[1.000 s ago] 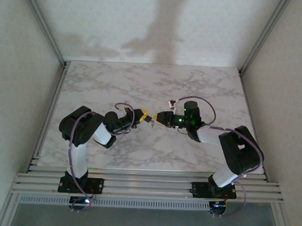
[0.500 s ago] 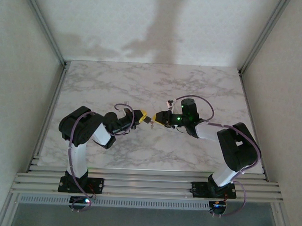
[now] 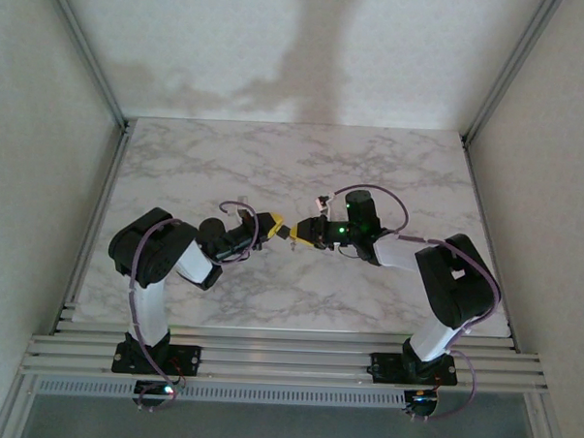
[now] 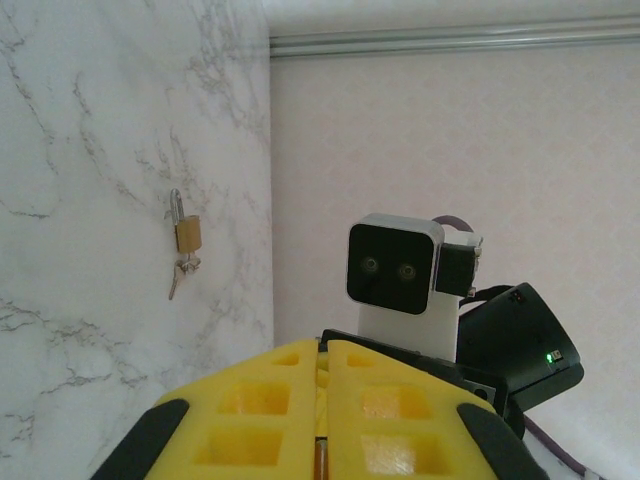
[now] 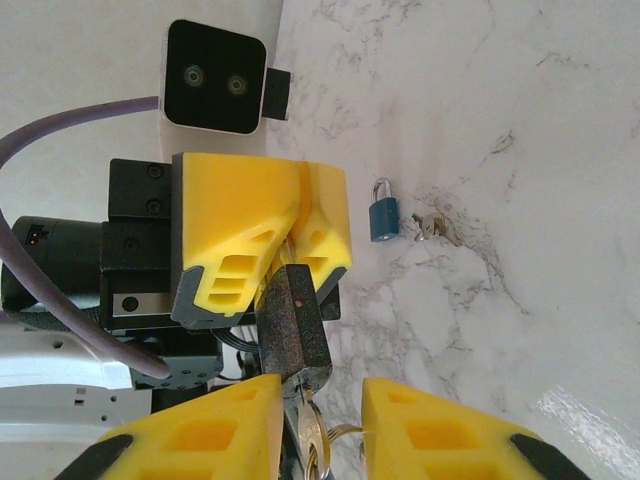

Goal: Lock with the key

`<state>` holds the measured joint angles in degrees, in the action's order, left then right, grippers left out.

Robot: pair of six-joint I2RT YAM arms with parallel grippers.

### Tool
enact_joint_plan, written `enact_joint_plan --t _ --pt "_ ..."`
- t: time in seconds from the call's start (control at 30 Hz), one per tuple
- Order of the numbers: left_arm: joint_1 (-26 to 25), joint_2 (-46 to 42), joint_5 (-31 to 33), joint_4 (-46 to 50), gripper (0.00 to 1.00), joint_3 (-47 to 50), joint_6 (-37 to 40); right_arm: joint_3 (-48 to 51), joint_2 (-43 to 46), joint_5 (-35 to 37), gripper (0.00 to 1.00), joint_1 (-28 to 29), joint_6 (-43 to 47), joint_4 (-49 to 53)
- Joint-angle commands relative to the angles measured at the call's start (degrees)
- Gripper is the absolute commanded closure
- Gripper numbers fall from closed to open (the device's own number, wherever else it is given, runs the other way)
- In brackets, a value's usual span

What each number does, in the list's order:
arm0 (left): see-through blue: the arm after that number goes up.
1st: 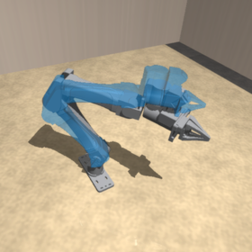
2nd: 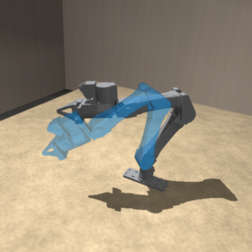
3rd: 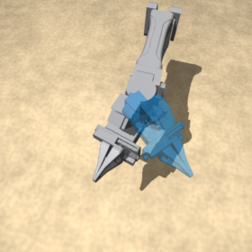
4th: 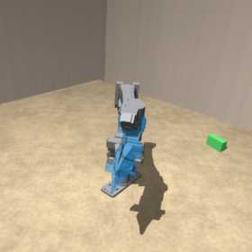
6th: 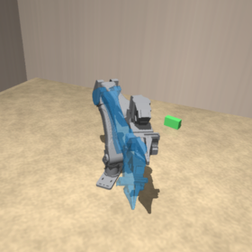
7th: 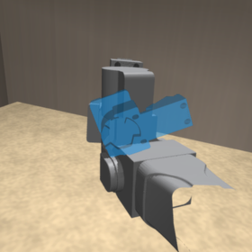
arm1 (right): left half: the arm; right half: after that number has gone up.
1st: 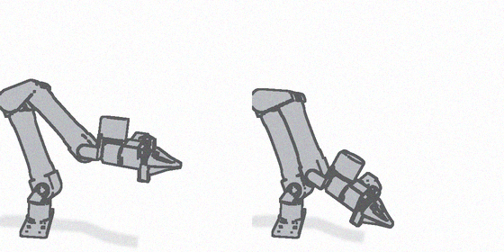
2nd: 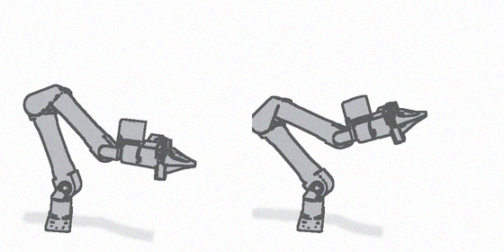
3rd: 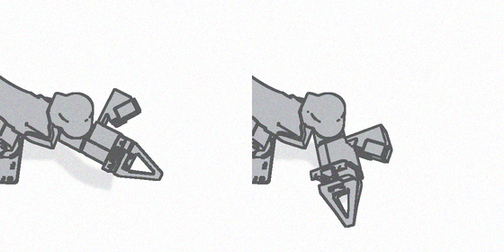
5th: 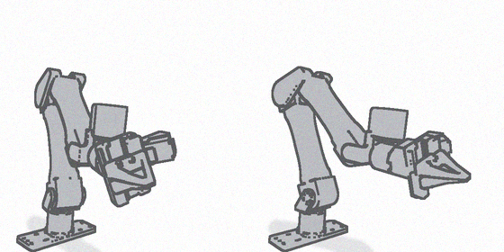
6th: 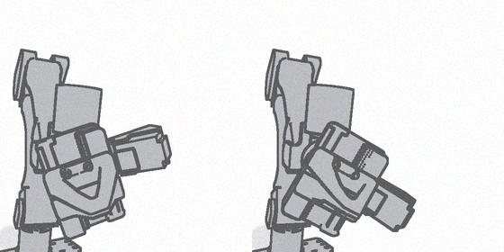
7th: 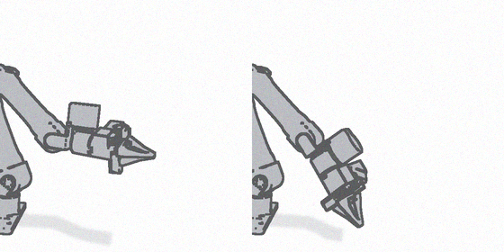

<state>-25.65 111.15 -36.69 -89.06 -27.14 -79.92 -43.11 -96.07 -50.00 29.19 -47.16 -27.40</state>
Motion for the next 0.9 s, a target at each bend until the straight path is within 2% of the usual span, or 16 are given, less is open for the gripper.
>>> enact_joint_plan --t 0.0,0.33,0.87 --pt "0.6 -1.7 0.2 -17.3 1.00 0.4 0.9 -1.3 -0.8 -1.9 0.76 0.6 0.9 0.1" --pt "1.2 -3.4 1.7 -17.3 1.00 1.9 2.1 -1.5 -1.1 -3.0 0.79 0.5 0.5 -0.4" --pt "1.6 -4.3 2.7 -17.4 1.00 2.9 2.5 -2.9 -3.3 -4.7 0.77 2.6 0.7 -1.5"
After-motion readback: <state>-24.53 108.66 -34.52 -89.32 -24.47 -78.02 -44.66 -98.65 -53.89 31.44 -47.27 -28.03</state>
